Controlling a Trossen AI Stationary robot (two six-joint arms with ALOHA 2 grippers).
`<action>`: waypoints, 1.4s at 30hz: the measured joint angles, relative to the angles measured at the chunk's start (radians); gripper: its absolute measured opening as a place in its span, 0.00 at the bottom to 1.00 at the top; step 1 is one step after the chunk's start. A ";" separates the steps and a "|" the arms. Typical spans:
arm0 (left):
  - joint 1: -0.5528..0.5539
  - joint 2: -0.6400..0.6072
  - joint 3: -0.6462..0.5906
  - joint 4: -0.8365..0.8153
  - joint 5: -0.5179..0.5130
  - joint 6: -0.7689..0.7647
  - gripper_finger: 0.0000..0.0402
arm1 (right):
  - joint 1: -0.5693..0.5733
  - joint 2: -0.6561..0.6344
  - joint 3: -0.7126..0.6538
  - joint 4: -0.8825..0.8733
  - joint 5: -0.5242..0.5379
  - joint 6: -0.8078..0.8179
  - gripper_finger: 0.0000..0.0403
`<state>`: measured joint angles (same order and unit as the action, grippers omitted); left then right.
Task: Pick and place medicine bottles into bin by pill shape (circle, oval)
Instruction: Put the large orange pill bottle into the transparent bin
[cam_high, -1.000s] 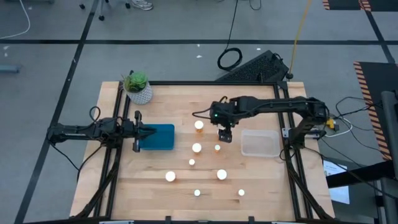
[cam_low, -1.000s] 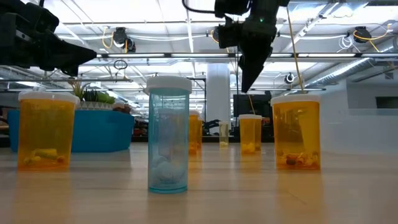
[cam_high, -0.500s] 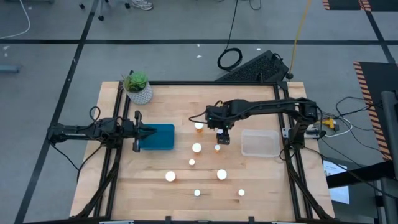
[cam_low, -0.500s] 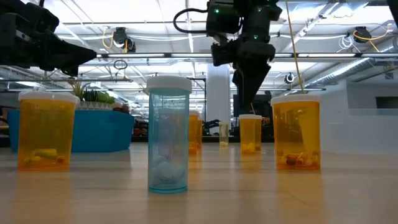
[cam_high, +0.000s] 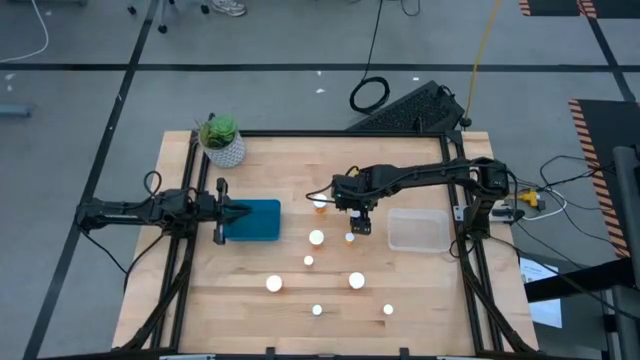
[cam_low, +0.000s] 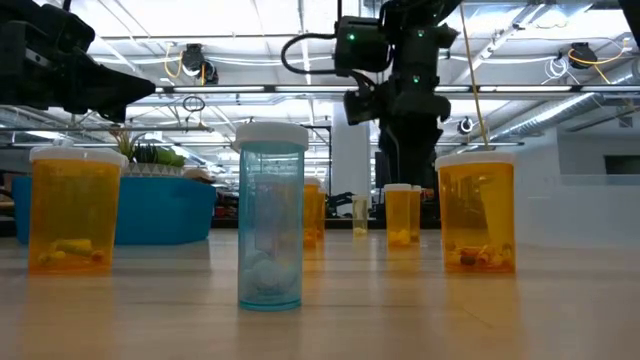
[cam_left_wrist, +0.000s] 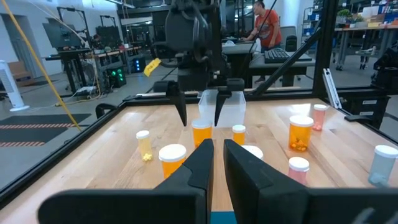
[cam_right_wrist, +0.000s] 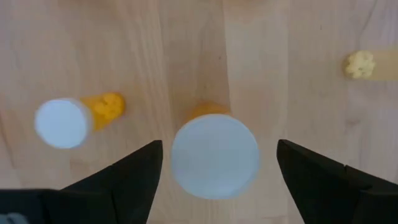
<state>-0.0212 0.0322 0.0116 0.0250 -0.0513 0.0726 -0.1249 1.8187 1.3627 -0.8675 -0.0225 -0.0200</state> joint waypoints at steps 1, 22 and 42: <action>0.000 0.000 0.000 0.000 0.000 -0.001 0.10 | 0.000 0.000 -0.004 0.004 0.000 0.007 0.76; 0.000 0.000 0.000 0.001 0.000 0.000 0.10 | 0.000 0.000 -0.046 0.054 -0.001 0.034 0.54; 0.000 0.000 0.000 0.003 0.000 0.001 0.10 | 0.009 -0.149 -0.047 -0.075 -0.007 0.129 0.53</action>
<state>-0.0212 0.0325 0.0116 0.0284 -0.0514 0.0738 -0.1158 1.6699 1.3155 -0.9424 -0.0299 0.1087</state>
